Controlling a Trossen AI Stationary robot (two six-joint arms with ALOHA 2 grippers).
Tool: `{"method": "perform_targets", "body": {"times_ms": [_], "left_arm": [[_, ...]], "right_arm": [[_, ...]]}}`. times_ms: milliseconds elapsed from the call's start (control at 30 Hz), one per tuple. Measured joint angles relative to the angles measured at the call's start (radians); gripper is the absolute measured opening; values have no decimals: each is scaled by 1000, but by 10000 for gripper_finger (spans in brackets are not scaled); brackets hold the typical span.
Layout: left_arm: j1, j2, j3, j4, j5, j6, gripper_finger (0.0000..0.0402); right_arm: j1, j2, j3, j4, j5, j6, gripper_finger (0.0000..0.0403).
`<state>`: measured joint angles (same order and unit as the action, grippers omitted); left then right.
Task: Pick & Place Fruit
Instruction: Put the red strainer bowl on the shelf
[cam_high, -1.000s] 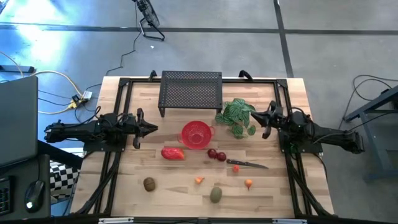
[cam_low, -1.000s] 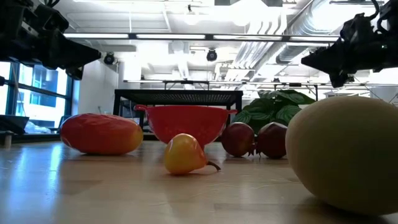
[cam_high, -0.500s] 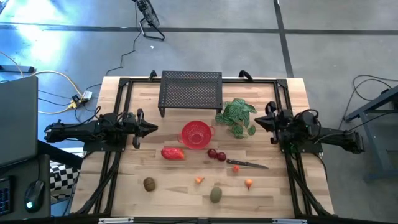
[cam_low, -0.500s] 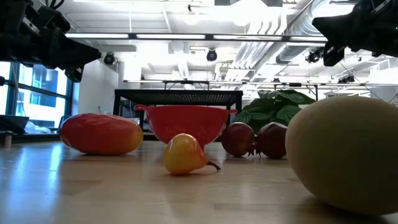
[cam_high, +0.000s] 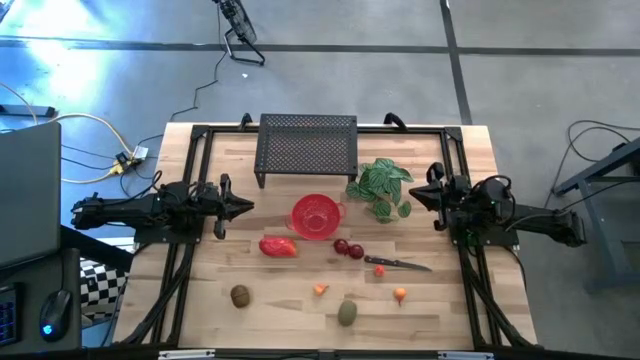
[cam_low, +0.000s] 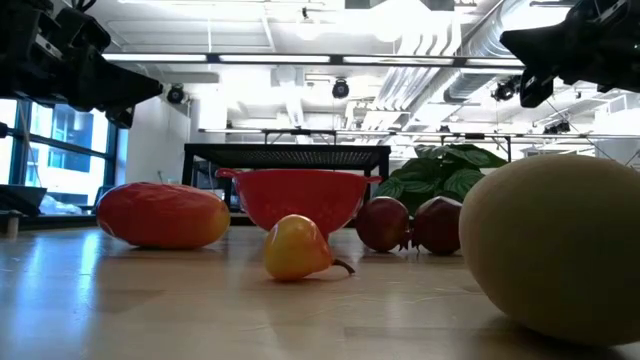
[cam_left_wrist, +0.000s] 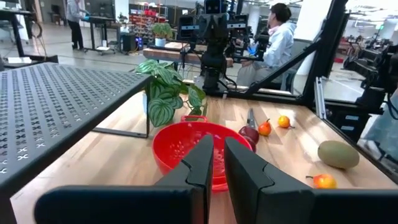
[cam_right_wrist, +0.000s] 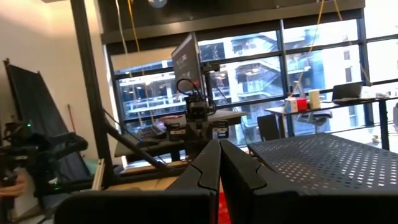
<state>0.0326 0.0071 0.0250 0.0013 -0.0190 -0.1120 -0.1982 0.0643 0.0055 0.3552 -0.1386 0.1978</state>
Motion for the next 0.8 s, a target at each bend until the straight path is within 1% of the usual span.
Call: {"method": "perform_targets", "body": {"times_ms": [67, 200, 400, 533, 700, 800], "left_arm": [[0, 0, 0, 0, 2, -29, 35], [0, 0, 0, 3, 2, -61, 35], [0, 0, 0, 5, 2, -60, 35], [0, 0, 0, 14, 2, -74, 35], [0, 0, 1, 87, 2, -104, 35], [0, 1, 13, 63, 1, -122, 35]], "right_arm": [[0, 0, 0, 0, 15, 4, 3], [0, 0, 1, -1, 96, 54, 3], [18, 21, 6, -20, 142, 57, 3], [45, 79, 59, -62, 187, 59, 3], [83, 187, 118, -94, 191, 13, 3], [94, 233, 144, -140, 223, -16, 3]]}}
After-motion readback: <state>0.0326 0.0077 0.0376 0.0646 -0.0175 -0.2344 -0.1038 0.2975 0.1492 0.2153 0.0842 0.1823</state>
